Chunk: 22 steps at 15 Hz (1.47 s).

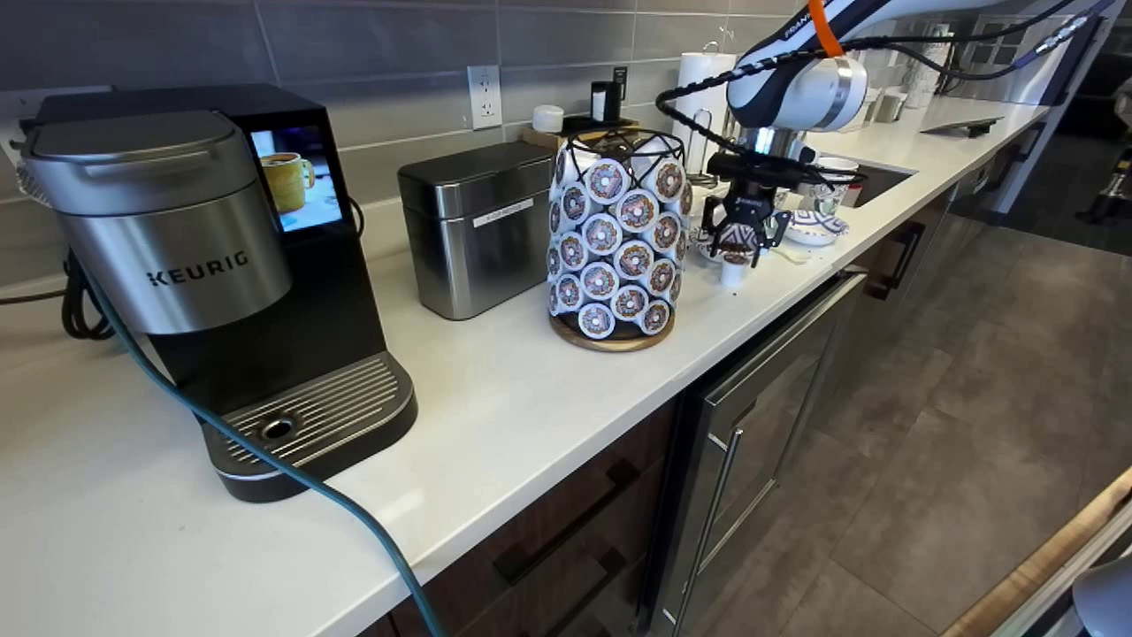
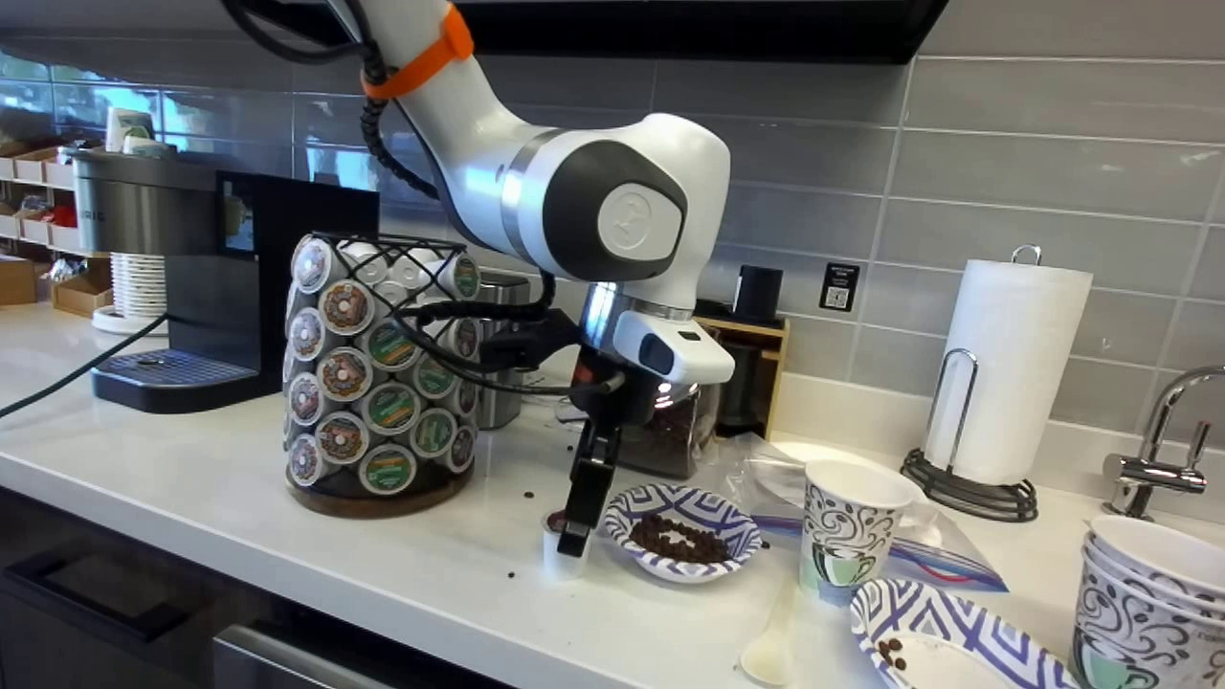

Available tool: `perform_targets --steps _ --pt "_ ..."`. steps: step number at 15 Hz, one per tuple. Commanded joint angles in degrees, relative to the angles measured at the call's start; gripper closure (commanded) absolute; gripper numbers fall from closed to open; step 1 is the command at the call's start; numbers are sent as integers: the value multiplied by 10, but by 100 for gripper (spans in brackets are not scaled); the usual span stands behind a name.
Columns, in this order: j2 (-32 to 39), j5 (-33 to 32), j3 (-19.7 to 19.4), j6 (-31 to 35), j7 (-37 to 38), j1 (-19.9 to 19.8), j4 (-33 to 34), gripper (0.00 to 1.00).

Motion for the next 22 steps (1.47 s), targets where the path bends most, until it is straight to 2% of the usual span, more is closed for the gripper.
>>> perform_targets --steps 1,3,7,11,17,22 --pt "7 4 -1 -23 0 0 12 57" --pt "7 5 -1 -24 1 0 13 72" --pt "-10 34 6 -28 -13 -12 4 72" --pt "-56 156 30 -70 -90 -57 -14 72" --pt "-104 284 -1 -273 -158 -110 -18 72" --pt "-81 403 -23 -391 -183 -125 0 72"
